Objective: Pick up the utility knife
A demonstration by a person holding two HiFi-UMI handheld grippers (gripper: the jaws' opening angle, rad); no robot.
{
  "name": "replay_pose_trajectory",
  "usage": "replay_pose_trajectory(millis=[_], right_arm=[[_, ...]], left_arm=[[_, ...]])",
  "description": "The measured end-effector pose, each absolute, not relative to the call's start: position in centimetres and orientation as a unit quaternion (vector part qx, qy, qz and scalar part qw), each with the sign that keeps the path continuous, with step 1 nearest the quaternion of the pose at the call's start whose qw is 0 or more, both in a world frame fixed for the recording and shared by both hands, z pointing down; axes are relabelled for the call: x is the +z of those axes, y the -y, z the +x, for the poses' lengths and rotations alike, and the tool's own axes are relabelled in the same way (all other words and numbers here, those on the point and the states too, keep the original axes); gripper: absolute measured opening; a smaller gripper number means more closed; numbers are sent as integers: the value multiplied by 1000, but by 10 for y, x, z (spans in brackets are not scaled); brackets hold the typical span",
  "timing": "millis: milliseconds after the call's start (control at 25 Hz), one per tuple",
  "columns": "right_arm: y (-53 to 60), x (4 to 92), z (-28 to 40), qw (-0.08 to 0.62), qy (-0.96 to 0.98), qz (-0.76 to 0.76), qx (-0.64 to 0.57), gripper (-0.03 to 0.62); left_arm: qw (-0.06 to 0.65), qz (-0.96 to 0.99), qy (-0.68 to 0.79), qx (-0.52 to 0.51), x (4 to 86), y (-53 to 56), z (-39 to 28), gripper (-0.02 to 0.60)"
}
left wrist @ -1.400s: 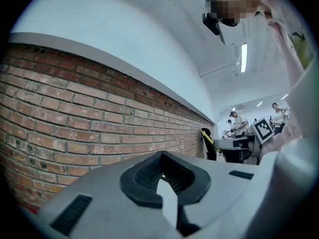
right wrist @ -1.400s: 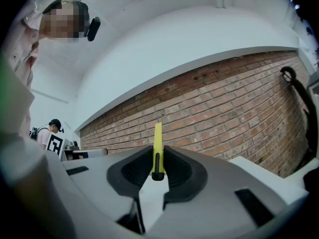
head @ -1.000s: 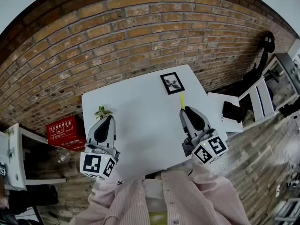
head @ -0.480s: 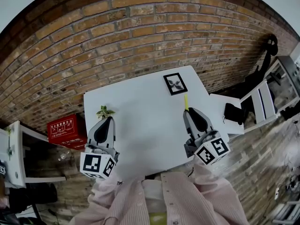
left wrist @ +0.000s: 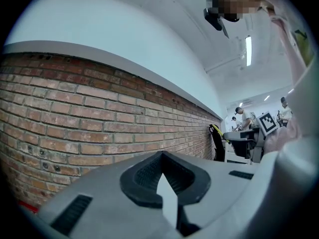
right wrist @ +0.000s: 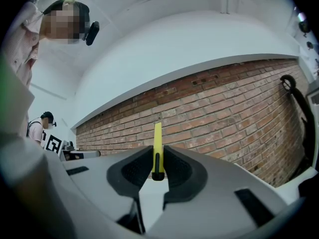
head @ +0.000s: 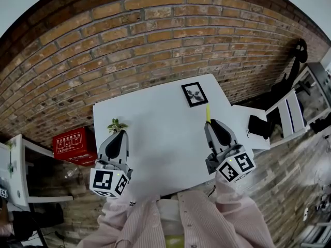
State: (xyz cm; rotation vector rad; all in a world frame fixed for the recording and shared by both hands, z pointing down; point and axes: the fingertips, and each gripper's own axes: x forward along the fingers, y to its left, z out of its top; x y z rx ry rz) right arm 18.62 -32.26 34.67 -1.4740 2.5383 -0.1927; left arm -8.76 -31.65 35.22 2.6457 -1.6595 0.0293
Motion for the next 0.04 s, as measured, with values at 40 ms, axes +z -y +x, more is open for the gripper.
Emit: replay_pose_trajectory(millis=[40], right_arm=[[324, 347, 186, 99, -859, -499, -65, 67]], left_arm=[[11, 847, 532, 10, 353, 317, -88, -8]])
